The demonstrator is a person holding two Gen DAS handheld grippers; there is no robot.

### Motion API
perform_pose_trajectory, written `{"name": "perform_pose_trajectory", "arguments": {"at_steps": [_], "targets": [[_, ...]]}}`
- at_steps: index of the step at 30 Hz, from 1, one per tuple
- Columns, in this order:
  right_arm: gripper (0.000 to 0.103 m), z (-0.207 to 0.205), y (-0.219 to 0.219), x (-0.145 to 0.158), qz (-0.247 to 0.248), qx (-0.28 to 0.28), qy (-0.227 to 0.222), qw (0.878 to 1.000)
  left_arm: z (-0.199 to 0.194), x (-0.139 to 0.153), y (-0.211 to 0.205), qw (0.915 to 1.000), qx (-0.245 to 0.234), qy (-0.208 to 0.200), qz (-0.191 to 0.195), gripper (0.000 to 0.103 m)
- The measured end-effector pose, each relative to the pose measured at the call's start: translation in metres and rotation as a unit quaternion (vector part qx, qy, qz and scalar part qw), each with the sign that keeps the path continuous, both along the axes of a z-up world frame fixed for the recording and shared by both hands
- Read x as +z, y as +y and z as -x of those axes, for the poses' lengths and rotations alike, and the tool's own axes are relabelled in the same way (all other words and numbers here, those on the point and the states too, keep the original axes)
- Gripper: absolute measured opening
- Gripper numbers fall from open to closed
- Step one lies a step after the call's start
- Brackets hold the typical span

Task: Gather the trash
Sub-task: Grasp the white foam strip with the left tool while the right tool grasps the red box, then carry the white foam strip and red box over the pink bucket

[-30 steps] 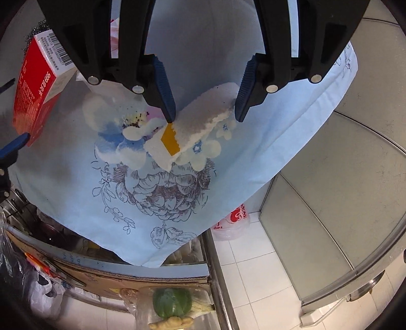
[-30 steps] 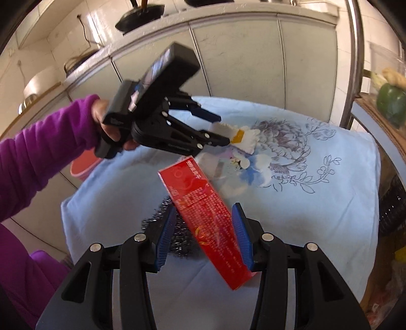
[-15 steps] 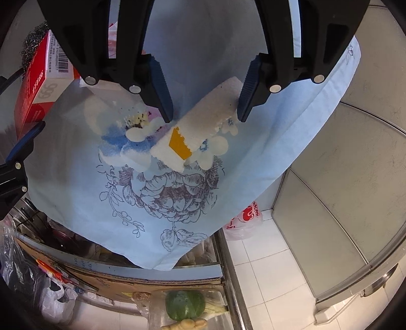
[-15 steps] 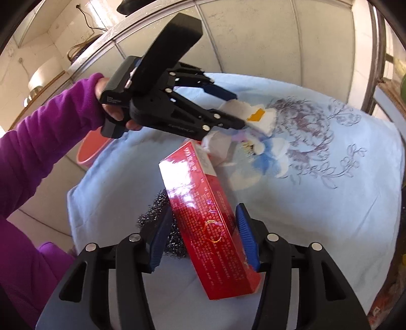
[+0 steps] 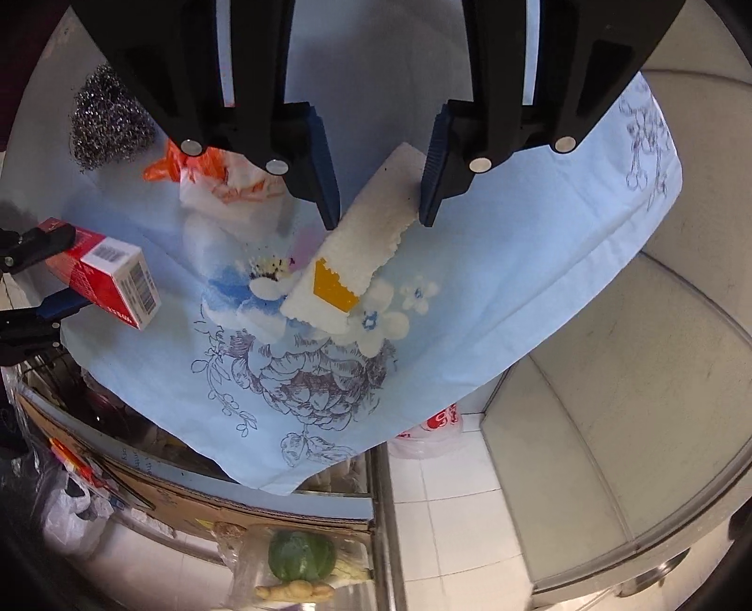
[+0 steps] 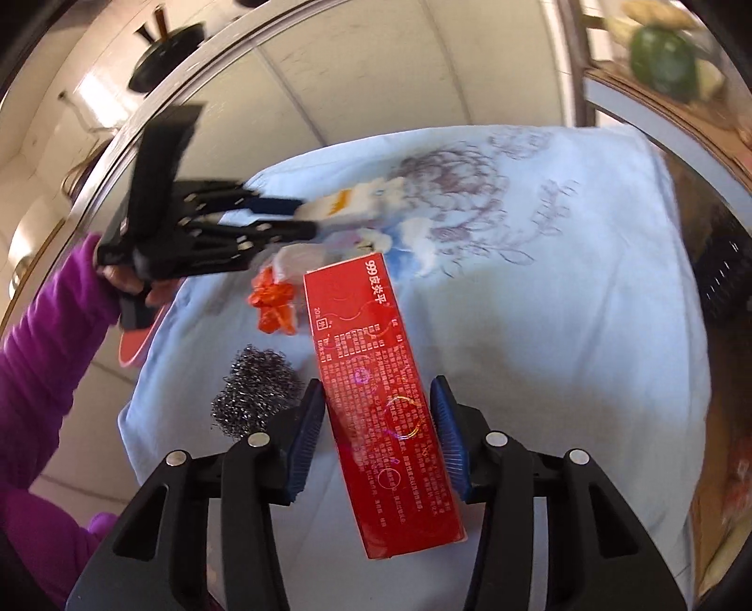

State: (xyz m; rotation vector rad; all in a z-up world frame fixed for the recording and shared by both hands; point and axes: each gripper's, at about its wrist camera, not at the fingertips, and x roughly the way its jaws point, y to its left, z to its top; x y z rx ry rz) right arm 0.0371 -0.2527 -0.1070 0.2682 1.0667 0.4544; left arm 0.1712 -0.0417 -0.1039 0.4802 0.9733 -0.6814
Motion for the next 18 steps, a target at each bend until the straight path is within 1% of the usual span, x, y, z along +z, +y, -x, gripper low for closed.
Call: {"name": "perform_pose_trajectory", "arguments": {"at_steps": [3,5,6,8,12,15,18], "targets": [[0.047,0.011,-0.002,0.000,0.020,-0.027,-0.003,0.999,0.014,0.001,0.027,0.9979,0.063,0.011,0.015,0.034],[0.047,0.017,0.001,0.002,0.034,-0.036,-0.008,0.999,0.028,0.001,0.048,0.9930,0.112,0.024,0.028,0.034],[0.047,0.021,0.001,0.002,0.040,-0.044,-0.008,0.998,0.037,0.001,0.059,0.9893,0.140,0.028,0.032,0.034],[0.047,0.024,0.003,0.000,0.043,-0.047,-0.008,0.998,0.055,0.002,0.074,0.9825,0.179,0.034,0.040,0.034],[0.047,0.032,0.011,-0.003,0.062,-0.046,-0.010,0.997,0.103,0.005,0.086,0.9727,0.224,0.030,0.053,0.034],[0.047,0.040,0.015,-0.005,0.063,-0.045,-0.002,0.997,0.136,0.009,0.091,0.9655,0.250,0.028,0.065,0.034],[0.047,0.051,0.017,-0.007,0.058,-0.048,0.004,0.997,0.164,0.009,0.095,0.9579,0.273,0.038,0.081,0.035]]}}
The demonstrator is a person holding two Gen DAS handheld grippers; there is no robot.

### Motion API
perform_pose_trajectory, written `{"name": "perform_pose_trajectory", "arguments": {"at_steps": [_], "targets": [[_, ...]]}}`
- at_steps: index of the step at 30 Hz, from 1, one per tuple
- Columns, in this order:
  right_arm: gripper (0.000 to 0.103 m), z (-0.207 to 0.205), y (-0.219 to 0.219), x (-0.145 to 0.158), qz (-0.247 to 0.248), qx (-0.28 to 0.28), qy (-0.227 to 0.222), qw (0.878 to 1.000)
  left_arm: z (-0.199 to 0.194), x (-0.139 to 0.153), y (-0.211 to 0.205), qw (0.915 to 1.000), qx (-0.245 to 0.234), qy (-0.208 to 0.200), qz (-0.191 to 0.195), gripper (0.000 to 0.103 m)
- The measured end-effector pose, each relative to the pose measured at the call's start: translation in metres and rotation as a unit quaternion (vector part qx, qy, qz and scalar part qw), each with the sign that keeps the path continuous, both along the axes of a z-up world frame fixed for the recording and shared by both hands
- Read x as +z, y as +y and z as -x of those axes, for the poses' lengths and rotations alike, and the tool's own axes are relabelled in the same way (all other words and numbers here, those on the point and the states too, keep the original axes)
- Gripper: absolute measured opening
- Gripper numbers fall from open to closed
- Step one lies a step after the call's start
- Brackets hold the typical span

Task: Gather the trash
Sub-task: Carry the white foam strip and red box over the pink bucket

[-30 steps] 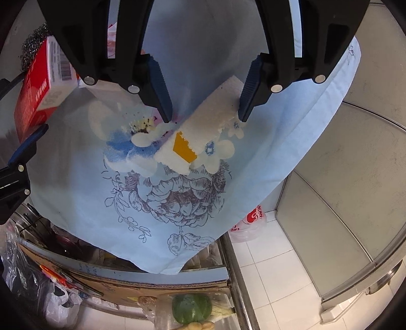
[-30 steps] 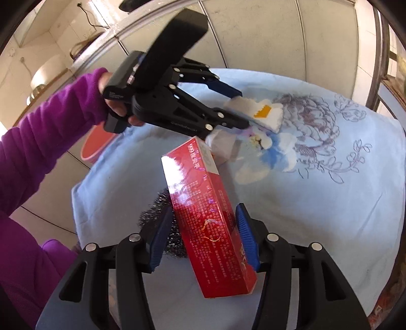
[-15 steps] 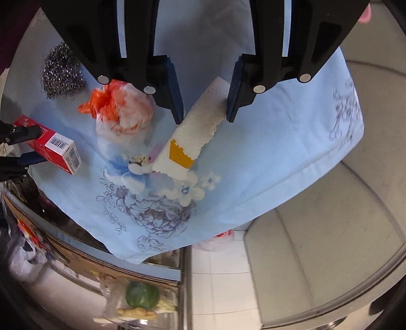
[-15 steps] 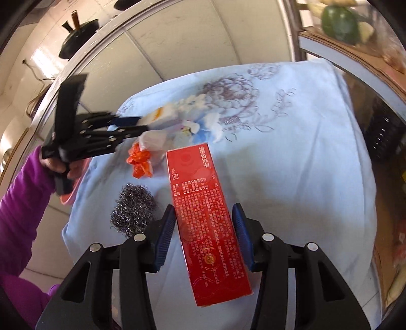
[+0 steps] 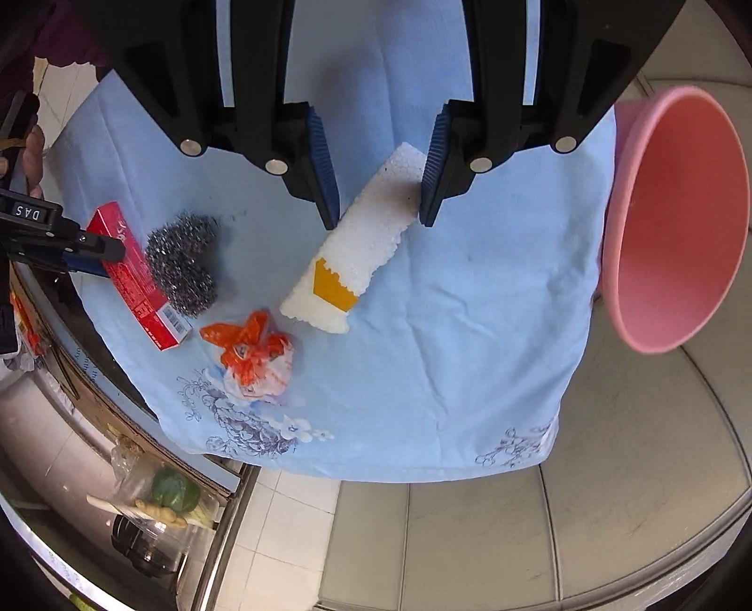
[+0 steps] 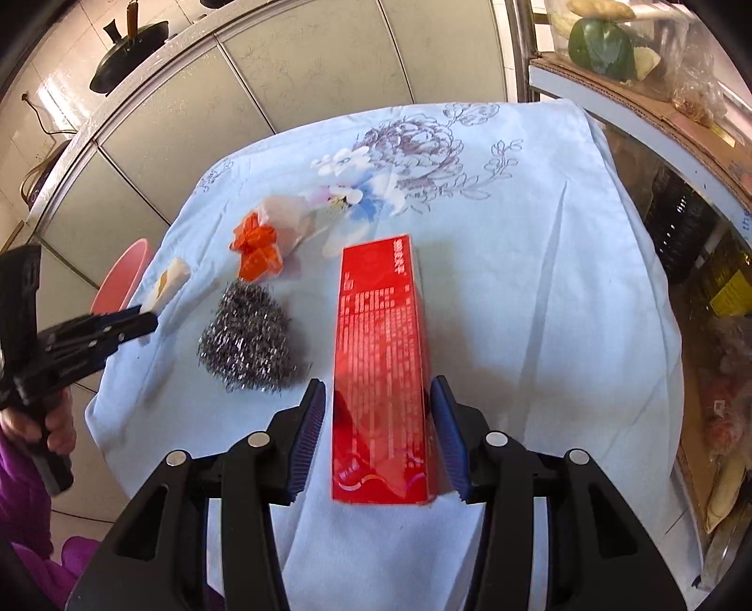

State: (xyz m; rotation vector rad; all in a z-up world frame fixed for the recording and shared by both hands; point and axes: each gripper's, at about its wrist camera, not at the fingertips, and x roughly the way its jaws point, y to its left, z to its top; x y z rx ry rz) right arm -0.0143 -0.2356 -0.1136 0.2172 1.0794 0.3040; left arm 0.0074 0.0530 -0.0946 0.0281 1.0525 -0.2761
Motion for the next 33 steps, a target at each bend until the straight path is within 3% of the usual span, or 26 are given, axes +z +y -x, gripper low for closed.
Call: {"name": "perform_pose_trajectory", "arguments": {"at_steps": [6,10,20,33], "targets": [[0.047,0.013,0.011,-0.003,0.012,0.005,0.006,1.000,0.030,-0.011,0.003,0.9993,0.030,0.017,-0.012,0.038],[0.047,0.008,0.014,0.005,0.019,0.001,-0.016,1.000,0.038,-0.015,0.001,0.9991,0.008,0.043,-0.001,0.043],[0.047,-0.015,0.026,-0.001,0.056,-0.003,-0.025,0.998,0.035,-0.013,-0.004,0.9995,0.006,0.026,-0.014,0.045],[0.044,-0.005,0.016,-0.002,0.026,-0.029,-0.044,0.998,0.025,-0.017,0.010,0.9992,0.039,0.005,-0.010,0.045]]}}
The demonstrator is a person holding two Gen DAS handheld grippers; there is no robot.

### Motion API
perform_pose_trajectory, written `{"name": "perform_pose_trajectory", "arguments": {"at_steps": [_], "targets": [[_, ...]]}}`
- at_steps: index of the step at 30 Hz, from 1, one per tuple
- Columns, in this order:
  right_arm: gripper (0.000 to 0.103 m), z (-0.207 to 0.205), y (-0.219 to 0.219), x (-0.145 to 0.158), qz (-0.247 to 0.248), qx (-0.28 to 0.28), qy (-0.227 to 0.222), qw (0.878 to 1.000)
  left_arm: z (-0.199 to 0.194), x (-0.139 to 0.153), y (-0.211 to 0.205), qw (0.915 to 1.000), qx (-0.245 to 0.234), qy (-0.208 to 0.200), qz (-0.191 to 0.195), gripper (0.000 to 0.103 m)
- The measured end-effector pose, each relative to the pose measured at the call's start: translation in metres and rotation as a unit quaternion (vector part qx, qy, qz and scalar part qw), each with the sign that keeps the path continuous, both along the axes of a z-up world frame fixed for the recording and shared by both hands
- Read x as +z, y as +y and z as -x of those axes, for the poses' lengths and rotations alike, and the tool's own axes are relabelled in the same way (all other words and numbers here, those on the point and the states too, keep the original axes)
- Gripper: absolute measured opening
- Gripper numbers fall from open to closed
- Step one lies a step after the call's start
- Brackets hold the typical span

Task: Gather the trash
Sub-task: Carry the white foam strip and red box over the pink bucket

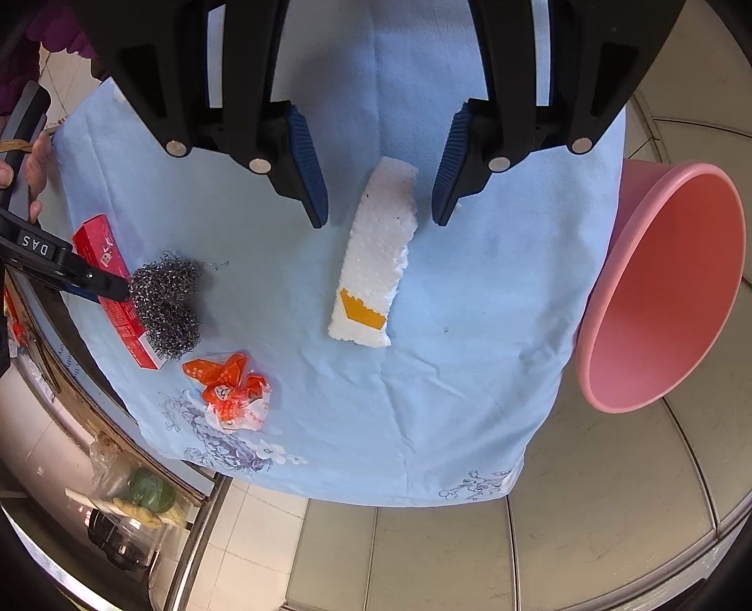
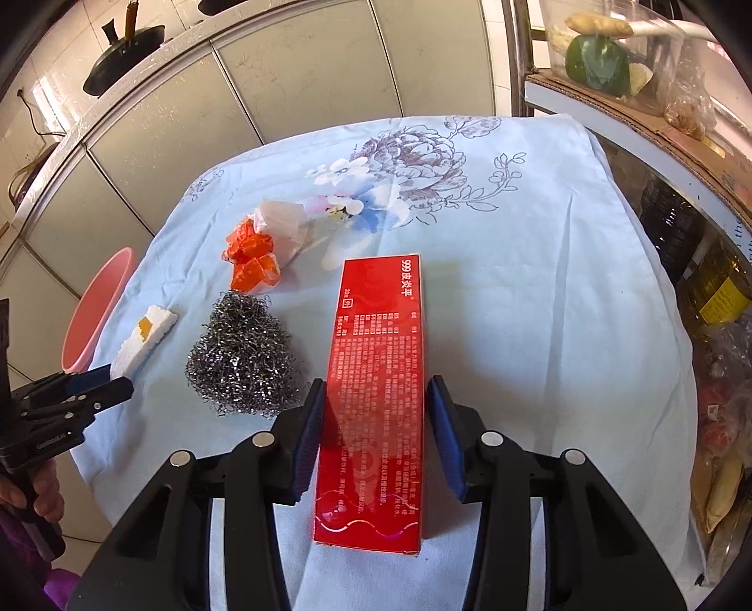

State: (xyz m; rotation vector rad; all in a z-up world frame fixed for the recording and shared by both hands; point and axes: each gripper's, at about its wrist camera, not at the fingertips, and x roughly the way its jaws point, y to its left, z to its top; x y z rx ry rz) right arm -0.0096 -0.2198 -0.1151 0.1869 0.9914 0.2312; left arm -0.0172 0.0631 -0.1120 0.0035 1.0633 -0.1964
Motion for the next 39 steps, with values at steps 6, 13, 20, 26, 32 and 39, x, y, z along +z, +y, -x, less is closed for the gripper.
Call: {"name": "perform_pose_trajectory", "arguments": {"at_steps": [6,13,20,26,32,39], "targets": [[0.043,0.009,-0.010,0.019,-0.008,-0.016,-0.027,0.999,0.010,-0.004,-0.004,0.9996,-0.011,-0.025,-0.002,0.024],[0.043,0.014,0.004,0.053,-0.016,0.005,-0.069,0.997,0.025,0.012,0.003,0.9973,0.001,-0.072,0.017,0.023],[0.043,0.005,0.064,0.075,-0.023,0.080,-0.097,0.992,0.042,0.038,0.034,0.9903,0.060,-0.122,0.031,0.023],[0.043,-0.011,0.128,0.085,-0.039,0.150,-0.103,0.983,0.054,0.051,0.081,0.9786,0.140,-0.146,0.038,0.023],[0.043,-0.021,0.192,0.088,-0.050,0.211,-0.096,0.971,0.058,0.051,0.129,0.9664,0.209,-0.145,0.038,0.023],[0.043,-0.032,0.261,0.085,-0.061,0.270,-0.075,0.958,0.061,0.046,0.161,0.9562,0.254,-0.140,0.037,0.023]]}}
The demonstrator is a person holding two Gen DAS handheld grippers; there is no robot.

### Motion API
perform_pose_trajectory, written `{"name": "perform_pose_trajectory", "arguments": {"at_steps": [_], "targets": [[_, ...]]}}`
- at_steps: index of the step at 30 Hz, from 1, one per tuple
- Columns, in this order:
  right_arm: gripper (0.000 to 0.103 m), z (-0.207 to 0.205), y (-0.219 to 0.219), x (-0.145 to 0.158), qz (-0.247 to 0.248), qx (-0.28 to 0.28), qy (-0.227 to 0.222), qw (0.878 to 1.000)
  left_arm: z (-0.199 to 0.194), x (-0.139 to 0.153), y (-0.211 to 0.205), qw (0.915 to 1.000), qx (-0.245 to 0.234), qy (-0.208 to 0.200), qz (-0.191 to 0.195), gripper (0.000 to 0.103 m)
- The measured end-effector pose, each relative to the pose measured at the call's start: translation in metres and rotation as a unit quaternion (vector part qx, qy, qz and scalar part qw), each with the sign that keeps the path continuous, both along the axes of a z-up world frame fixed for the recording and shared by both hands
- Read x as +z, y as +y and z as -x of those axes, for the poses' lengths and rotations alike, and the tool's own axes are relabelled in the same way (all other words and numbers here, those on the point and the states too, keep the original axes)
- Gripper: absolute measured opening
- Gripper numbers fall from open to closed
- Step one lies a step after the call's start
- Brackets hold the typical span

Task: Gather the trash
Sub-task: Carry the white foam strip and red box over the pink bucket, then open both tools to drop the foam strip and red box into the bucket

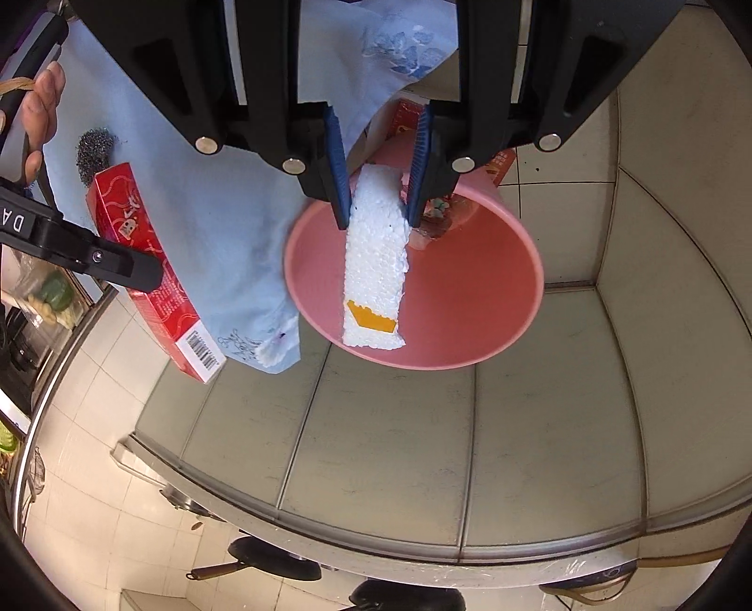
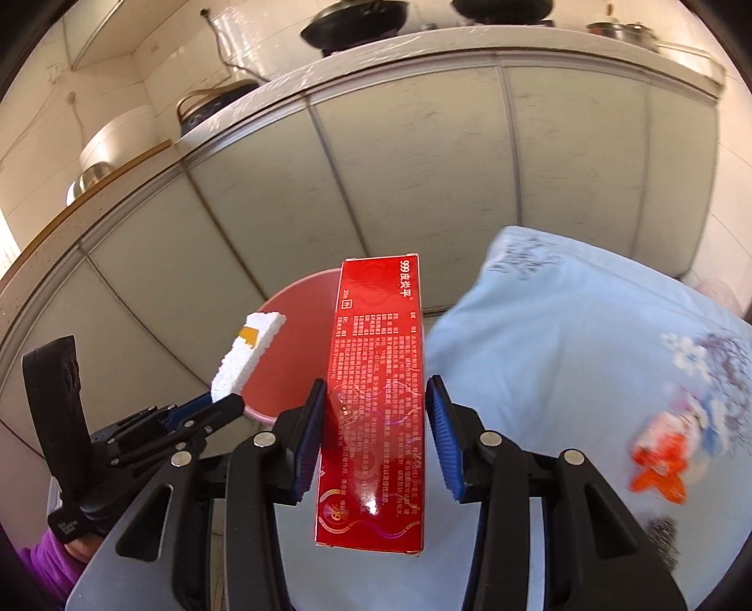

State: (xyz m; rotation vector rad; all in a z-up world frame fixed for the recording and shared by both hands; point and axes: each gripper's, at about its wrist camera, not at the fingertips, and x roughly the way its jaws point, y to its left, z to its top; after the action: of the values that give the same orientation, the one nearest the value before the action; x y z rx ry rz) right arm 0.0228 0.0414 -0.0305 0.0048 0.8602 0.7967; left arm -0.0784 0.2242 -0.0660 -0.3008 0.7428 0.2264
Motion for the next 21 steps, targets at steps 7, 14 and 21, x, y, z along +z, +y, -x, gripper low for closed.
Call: {"name": "perform_pose_trajectory", "arguments": {"at_steps": [7,14,21], "targets": [[0.044,-0.023,0.055,-0.016,0.003,0.025,0.034,0.999,-0.007,-0.011,0.021,0.9994,0.028,0.017,0.006,0.024],[0.044,-0.039,0.090,-0.042,0.027,0.030,0.074,0.996,-0.020,-0.021,0.032,0.9986,0.043,0.031,0.003,0.024],[0.044,-0.046,0.106,-0.050,0.037,0.029,0.070,0.996,-0.028,-0.030,0.034,0.9977,0.052,0.043,0.003,0.024]]}}
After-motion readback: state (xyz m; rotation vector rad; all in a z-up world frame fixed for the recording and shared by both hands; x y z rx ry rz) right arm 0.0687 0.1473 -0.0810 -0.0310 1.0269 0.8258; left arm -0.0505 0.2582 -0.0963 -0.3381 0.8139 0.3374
